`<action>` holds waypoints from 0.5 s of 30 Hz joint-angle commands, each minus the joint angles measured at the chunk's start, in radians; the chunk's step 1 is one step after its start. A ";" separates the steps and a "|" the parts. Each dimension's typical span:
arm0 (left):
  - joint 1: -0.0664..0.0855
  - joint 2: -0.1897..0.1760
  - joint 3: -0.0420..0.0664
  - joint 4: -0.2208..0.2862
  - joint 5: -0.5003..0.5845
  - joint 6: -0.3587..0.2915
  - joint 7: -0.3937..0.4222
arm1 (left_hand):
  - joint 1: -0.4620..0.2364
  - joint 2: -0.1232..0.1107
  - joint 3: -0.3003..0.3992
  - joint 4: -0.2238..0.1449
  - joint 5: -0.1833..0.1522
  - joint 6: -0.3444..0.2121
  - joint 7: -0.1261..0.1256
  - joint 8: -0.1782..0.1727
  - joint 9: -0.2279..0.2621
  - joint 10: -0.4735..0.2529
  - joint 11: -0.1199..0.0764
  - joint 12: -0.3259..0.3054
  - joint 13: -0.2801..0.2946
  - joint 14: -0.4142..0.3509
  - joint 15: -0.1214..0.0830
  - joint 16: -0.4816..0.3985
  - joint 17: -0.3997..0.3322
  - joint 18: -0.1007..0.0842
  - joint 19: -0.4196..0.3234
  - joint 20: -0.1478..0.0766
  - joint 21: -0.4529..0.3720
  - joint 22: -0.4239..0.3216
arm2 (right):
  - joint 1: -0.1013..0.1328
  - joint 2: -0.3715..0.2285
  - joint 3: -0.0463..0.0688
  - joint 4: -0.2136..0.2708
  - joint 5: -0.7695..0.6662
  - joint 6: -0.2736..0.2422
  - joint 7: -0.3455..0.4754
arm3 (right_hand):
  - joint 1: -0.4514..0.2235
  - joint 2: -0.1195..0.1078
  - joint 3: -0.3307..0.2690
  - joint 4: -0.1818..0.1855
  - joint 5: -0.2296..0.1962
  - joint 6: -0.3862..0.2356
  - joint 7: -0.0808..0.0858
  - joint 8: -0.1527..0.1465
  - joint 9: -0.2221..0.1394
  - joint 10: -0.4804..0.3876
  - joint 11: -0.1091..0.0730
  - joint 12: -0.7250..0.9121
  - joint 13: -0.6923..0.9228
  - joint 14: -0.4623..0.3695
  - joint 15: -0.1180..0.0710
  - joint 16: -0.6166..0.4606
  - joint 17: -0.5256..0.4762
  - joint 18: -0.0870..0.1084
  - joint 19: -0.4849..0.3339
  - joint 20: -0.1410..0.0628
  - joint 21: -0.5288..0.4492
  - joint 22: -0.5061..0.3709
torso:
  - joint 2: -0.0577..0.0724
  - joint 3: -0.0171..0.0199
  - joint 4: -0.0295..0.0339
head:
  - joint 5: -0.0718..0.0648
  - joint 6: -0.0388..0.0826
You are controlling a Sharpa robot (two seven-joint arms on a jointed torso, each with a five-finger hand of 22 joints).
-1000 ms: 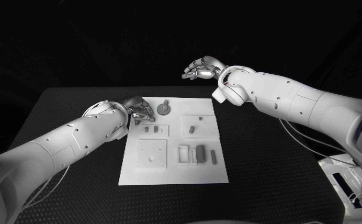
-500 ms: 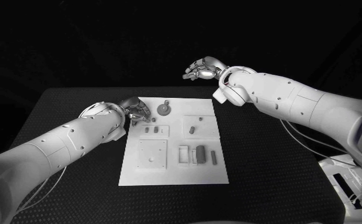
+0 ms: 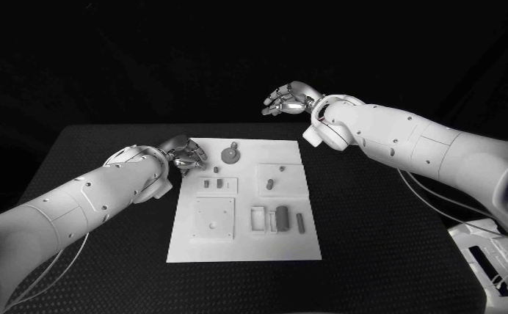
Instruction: Assemble the parts on the task board
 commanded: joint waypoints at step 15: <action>0.022 -0.169 0.021 0.243 0.562 -0.117 0.206 | -0.067 0.023 0.018 0.001 -0.020 0.049 -0.015 0.062 0.005 0.061 -0.013 0.087 0.019 -0.118 -0.007 -0.281 -0.116 0.035 -0.165 0.032 -0.199 -0.094 | -0.047 -0.075 -0.002 0.056 -0.515 0.054 -0.035 | 0.114 -0.002 0.003 -0.009 -0.001 0.124 -0.001 0.043 0.024 0.208 -0.087 0.066 0.046 0.332 -0.168 0.203 0.170 0.099 0.393 -0.051 0.106 0.013 | -0.003 -0.0018 0.0025 | 0.000 0.022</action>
